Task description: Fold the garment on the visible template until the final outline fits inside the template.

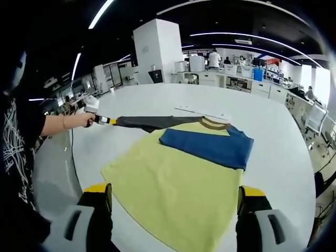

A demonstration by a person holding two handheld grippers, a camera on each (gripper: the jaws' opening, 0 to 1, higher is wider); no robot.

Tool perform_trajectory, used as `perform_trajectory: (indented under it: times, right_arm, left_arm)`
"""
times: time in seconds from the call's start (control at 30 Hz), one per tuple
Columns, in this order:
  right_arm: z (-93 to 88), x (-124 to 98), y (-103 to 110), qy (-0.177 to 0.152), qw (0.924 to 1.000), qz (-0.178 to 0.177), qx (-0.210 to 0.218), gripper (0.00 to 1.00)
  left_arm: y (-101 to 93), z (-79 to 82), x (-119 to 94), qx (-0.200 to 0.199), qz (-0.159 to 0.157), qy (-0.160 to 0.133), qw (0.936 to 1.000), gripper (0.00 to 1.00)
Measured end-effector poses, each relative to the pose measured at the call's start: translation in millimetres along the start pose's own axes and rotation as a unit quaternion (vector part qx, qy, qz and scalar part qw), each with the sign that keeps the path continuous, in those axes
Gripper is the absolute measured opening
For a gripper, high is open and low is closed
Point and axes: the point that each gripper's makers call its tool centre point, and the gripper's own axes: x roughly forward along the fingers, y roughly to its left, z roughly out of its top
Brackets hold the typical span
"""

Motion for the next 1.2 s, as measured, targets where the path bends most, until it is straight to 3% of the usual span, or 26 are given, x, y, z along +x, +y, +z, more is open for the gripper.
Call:
perform_trajectory:
  times: [0.13, 0.4, 0.7, 0.87, 1.2]
  right_arm:
    - [-0.3, 0, -2, 0.001, 1.0, -0.003, -0.001, 0.99]
    - [-1.9, 1, -1, 0.007, 1.0, 0.0, -0.005, 0.99]
    - [-5.5, 3, -3, 0.016, 0.9998, -0.003, -0.008, 0.99]
    - [-6.1, 1, -2, 0.013, 0.9999, -0.002, -0.005, 0.99]
    - [-8.2, 2, 1, 0.014, 0.9999, 0.003, -0.003, 0.99]
  left_arm:
    - [-0.3, -7.3, 4, -0.012, 0.001, 0.014, 0.9998, 0.19]
    - [-2.5, -5.0, 5, -0.017, 0.005, 0.01, 0.9998, 0.16]
    - [-2.0, -3.6, 7, -0.007, 0.045, 0.019, 0.9988, 0.09]
    - [-2.3, -3.5, 8, -0.023, 0.038, 0.02, 0.9988, 0.04]
    - [-4.3, 7.5, 10, 0.023, 0.028, 0.01, 0.9993, 0.01]
